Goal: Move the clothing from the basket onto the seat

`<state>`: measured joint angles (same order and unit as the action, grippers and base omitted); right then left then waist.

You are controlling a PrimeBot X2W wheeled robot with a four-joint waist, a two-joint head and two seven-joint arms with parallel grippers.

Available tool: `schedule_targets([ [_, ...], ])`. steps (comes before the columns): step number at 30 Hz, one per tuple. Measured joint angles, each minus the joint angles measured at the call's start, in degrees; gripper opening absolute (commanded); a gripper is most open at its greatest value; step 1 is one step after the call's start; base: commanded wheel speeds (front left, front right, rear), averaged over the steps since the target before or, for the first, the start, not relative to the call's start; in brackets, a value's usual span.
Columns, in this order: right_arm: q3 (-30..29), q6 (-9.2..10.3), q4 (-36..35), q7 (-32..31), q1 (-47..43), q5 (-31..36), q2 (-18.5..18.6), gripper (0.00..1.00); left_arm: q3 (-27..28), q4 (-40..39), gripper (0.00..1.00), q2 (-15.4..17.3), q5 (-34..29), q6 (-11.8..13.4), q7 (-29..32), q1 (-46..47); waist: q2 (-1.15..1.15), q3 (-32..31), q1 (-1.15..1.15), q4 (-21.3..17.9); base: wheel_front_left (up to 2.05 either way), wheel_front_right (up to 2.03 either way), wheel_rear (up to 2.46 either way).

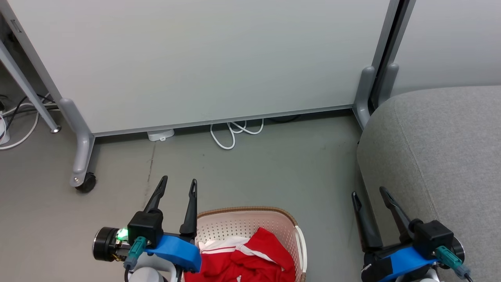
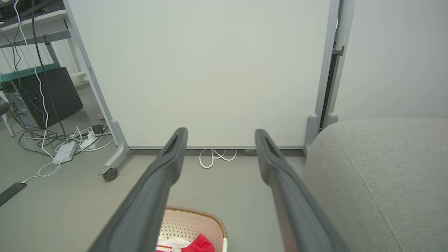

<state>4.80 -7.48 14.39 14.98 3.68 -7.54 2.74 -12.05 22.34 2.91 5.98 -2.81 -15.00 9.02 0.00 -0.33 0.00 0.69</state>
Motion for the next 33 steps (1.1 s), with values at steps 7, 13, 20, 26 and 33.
schedule_targets([
  [7, 0.02, 0.00, 0.22, 0.00, 0.11, -0.09, 0.00, 1.00, -0.10, 0.33, 1.00, -0.01, -0.05, 0.13, 0.00, 0.62, 0.00, 0.50, 0.00, -0.18, 0.00, 0.00, 0.00],
  [13, 0.45, 0.00, -0.01, 0.04, 1.15, -0.14, 0.01, 1.00, -1.76, 4.04, 1.00, 0.58, -2.10, -1.86, -0.07, 4.46, 0.00, 2.21, 0.00, -0.93, 0.00, 0.00, 0.00],
  [20, 0.45, 0.00, -1.31, 0.07, 4.91, -0.07, 0.02, 1.00, -4.30, 12.36, 1.00, 3.32, -3.93, -3.67, -0.07, 13.99, 0.00, 7.70, 0.00, -2.95, 0.00, 0.00, 0.00],
  [26, 0.27, -0.01, -2.79, 0.07, 9.20, -0.23, 0.04, 1.00, -8.39, 21.07, 1.00, 5.77, -5.43, -4.30, -0.07, 22.94, 0.00, 14.88, 0.00, -5.32, 0.00, 0.00, 0.00],
  [33, 0.87, -0.01, -4.12, 0.07, 13.27, -1.31, 0.08, 1.00, -15.21, 32.22, 1.00, 8.23, -6.97, -4.41, -0.08, 31.01, 0.00, 23.52, 0.01, -8.89, 0.00, 0.00, 0.00],
])
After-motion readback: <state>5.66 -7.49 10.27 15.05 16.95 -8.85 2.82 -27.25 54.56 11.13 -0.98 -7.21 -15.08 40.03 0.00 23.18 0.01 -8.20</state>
